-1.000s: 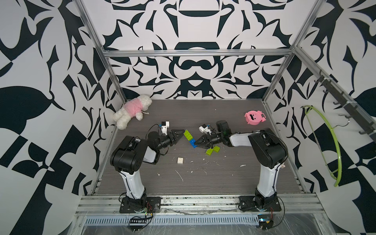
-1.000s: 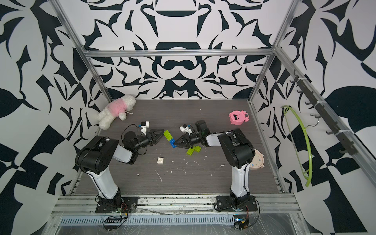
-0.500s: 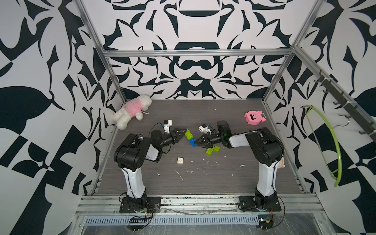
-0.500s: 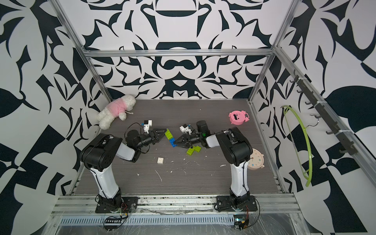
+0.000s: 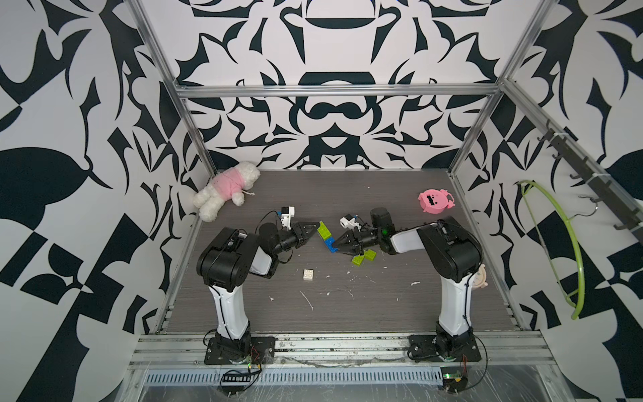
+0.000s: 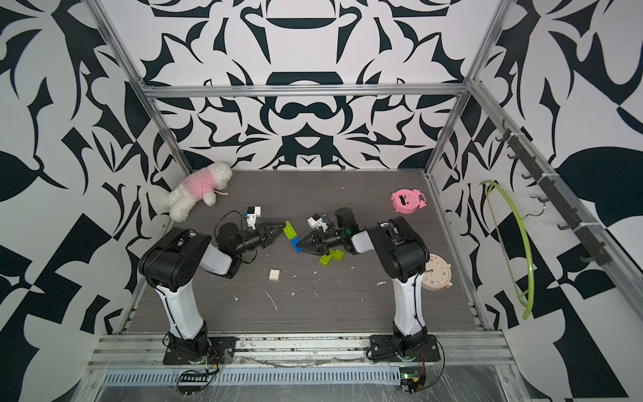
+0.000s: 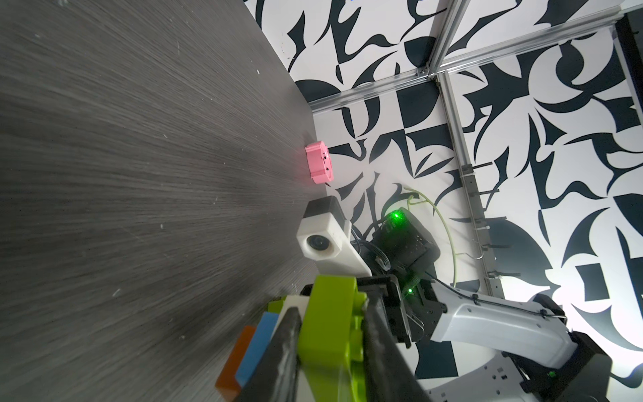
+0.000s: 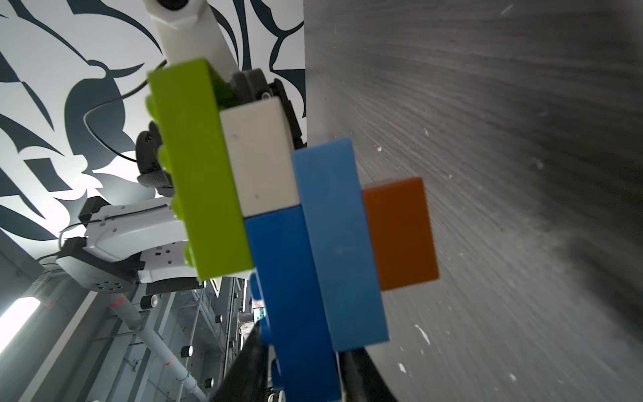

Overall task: Assemble a heart with lego
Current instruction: Adjust the lego brick at the center of the board, then move the lego brick at the center of the board.

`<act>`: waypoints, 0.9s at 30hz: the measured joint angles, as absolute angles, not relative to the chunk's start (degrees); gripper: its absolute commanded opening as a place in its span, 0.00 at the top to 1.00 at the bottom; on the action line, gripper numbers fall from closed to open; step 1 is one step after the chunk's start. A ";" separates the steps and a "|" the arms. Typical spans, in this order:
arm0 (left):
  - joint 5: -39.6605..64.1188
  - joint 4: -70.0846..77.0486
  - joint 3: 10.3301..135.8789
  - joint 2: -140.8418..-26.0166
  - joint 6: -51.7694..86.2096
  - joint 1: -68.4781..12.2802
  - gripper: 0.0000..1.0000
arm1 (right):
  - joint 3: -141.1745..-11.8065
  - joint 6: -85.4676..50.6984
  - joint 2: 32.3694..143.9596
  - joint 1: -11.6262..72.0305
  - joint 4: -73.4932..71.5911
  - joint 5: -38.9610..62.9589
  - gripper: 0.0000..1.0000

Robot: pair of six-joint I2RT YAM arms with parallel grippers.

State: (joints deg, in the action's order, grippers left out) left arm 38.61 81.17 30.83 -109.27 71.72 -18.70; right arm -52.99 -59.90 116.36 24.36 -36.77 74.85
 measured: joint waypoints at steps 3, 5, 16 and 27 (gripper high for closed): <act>38.52 81.19 30.24 -109.27 71.07 -18.92 0.72 | -52.75 -58.81 116.40 23.92 -35.16 73.76 0.58; 38.50 81.17 29.67 -109.27 70.67 -18.92 0.73 | -52.77 -56.25 116.27 23.62 -31.97 72.69 0.57; 37.23 81.17 27.14 -109.34 69.34 -17.98 0.73 | -58.33 -31.55 102.04 22.61 6.31 54.15 0.55; 36.58 81.17 26.59 -109.58 68.53 -17.34 0.73 | -56.42 -23.75 88.55 24.23 27.38 28.53 0.54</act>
State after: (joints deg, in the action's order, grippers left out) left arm 36.58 81.17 26.59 -109.58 68.53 -17.34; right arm -56.42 -23.75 88.55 24.23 27.38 28.53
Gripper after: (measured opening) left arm 0.285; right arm 0.458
